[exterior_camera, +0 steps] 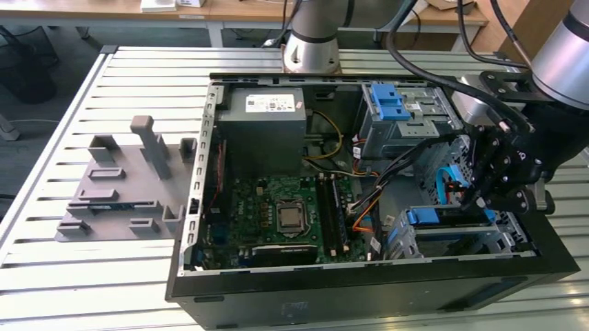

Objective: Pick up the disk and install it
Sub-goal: 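Insert the first disk wire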

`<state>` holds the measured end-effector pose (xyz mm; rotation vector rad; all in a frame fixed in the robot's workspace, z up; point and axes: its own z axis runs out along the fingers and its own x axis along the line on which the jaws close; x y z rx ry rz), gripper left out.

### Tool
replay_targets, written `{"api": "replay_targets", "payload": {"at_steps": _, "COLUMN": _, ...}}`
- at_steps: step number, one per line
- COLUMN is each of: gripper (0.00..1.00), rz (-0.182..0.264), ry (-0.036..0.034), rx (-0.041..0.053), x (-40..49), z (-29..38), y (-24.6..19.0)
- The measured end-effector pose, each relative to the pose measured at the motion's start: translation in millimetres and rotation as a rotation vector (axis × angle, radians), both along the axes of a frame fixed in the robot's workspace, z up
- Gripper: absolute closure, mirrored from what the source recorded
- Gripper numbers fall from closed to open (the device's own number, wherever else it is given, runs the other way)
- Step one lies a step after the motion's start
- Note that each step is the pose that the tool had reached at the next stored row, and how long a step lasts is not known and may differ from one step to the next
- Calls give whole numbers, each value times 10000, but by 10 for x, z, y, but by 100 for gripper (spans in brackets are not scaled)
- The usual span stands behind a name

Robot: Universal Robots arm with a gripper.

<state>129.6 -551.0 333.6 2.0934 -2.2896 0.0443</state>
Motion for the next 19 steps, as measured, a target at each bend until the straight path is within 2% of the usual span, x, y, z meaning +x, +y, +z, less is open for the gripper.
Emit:
{"api": "replay_targets", "payload": {"at_steps": 10, "gripper": 84, "rz": 31, "ry": 0, "rx": -1, "x": 0, "z": 23, "y": 1}}
{"api": "replay_targets", "payload": {"at_steps": 11, "gripper": 84, "rz": 73, "ry": 0, "rx": 1, "x": 0, "z": 91, "y": 2}}
{"api": "replay_targets", "payload": {"at_steps": 15, "gripper": 83, "rz": 73, "ry": 0, "rx": -1, "x": 0, "z": 89, "y": 2}}
{"api": "replay_targets", "payload": {"at_steps": 16, "gripper": 74, "rz": 74, "ry": 0, "rx": -2, "x": 0, "z": 88, "y": 2}}
{"api": "replay_targets", "payload": {"at_steps": 18, "gripper": 74, "rz": 73, "ry": 0, "rx": -1, "x": 0, "z": 87, "y": 1}}
{"api": "replay_targets", "payload": {"at_steps": 19, "gripper": 67, "rz": 74, "ry": 0, "rx": -1, "x": 0, "z": 87, "y": 1}}
